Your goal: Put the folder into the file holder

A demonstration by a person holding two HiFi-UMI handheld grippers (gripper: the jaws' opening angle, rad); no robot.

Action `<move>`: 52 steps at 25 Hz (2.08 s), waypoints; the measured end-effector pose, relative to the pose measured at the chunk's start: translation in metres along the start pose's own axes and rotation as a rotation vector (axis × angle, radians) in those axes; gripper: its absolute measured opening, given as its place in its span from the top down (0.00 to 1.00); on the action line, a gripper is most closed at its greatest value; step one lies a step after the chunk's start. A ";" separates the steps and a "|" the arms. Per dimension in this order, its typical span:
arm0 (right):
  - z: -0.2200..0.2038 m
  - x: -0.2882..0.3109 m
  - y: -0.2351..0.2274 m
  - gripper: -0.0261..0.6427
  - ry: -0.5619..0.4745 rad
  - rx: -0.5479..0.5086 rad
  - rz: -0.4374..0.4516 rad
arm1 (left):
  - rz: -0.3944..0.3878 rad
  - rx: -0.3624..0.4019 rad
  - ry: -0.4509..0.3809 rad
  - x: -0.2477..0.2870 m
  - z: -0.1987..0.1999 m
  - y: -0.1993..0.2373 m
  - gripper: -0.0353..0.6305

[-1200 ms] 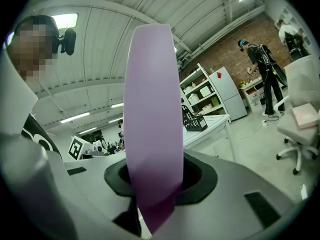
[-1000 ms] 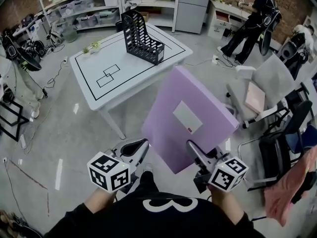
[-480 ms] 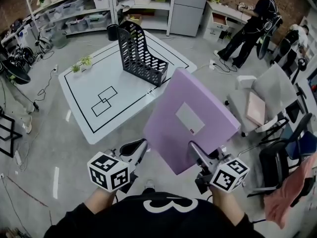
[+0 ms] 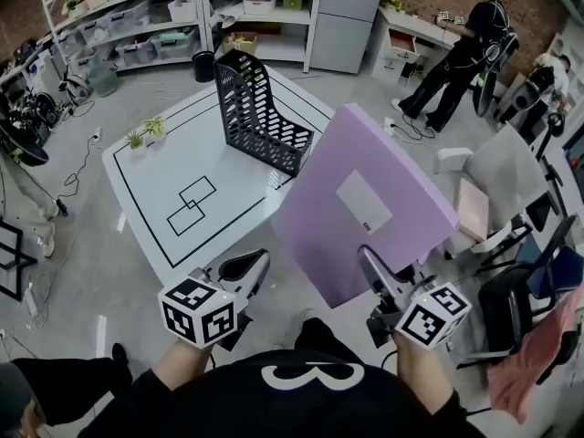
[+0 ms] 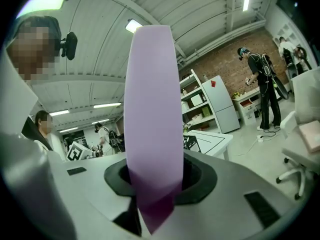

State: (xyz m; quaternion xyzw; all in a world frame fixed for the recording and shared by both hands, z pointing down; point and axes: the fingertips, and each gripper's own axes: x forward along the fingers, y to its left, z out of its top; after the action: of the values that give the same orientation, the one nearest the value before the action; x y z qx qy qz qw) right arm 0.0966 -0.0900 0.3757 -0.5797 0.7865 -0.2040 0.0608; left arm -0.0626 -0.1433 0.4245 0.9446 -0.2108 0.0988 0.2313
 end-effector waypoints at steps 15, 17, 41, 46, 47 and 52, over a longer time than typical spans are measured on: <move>0.084 0.100 -0.056 0.75 -0.054 -0.036 0.104 | 0.106 0.006 -0.033 0.053 0.063 0.066 0.94; 0.097 0.116 -0.064 0.75 -0.050 -0.048 0.121 | 0.125 0.004 -0.040 0.062 0.075 0.076 0.94; 0.181 0.265 -0.081 0.75 -0.007 -0.278 0.336 | 0.337 -0.055 -0.169 0.103 0.120 0.153 0.94; 0.177 0.291 -0.081 0.75 0.018 -0.310 0.375 | 0.373 -0.070 -0.193 0.110 0.114 0.159 0.94; 0.177 0.298 -0.079 0.75 0.023 -0.314 0.380 | 0.380 -0.075 -0.197 0.108 0.114 0.162 0.94; 0.171 0.325 -0.071 0.75 0.044 -0.323 0.395 | 0.415 -0.096 -0.204 0.099 0.109 0.179 0.94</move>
State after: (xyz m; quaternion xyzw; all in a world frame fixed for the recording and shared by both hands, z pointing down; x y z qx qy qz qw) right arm 0.1125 -0.4545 0.2942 -0.4123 0.9081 -0.0723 -0.0113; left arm -0.0439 -0.3744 0.4281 0.8740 -0.4273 0.0383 0.2281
